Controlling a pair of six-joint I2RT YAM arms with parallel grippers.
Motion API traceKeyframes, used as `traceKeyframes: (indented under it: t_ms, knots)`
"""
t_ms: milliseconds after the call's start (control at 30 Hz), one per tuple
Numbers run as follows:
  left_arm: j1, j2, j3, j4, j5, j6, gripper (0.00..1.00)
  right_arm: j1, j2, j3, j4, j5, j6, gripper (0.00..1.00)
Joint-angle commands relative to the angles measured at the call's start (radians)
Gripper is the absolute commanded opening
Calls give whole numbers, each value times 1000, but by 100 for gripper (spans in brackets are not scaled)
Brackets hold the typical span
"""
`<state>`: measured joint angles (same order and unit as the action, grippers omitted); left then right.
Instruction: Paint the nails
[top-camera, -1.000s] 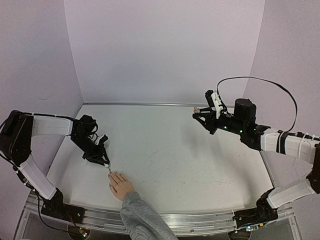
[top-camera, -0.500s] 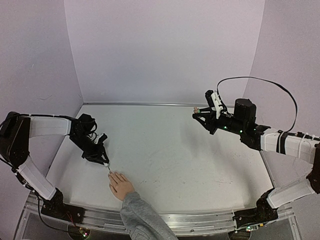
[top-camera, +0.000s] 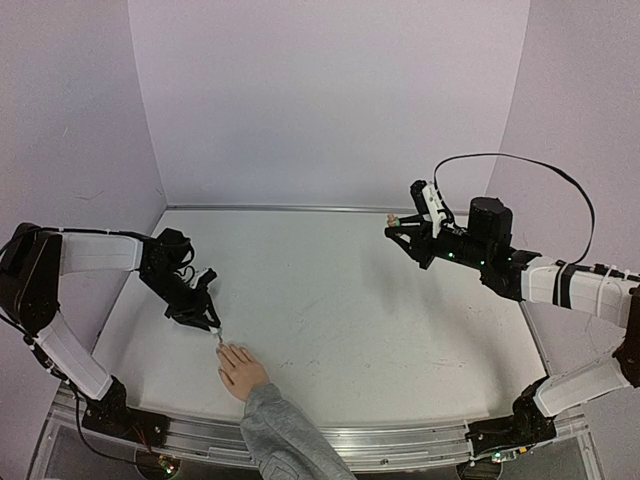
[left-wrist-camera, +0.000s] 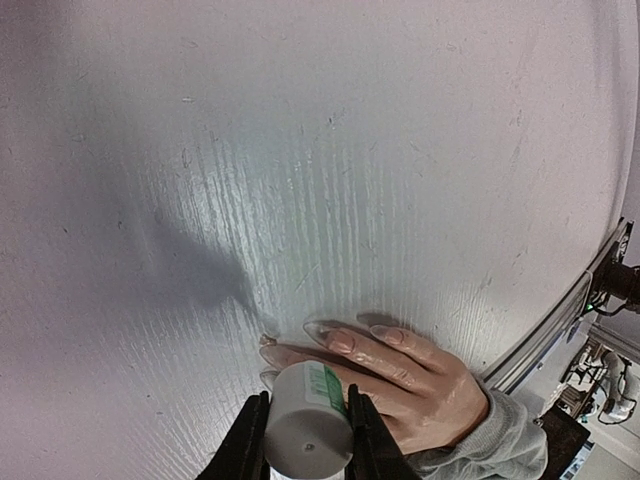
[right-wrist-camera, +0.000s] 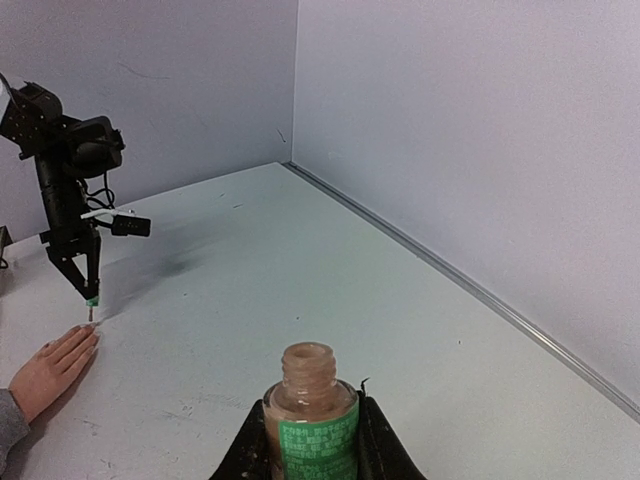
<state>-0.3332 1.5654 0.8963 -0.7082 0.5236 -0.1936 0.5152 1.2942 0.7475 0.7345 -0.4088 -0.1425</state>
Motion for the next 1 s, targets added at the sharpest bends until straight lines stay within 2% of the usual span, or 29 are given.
traceKeyframes:
  t_ms: [0,967]
  knots:
    - [-3,9,9,-13,12,19,0,-5,-16,5,73,-22,12,0]
    - [-3,55,32,-13,-40,16,0,-5,-4,7,74,-18,12,0]
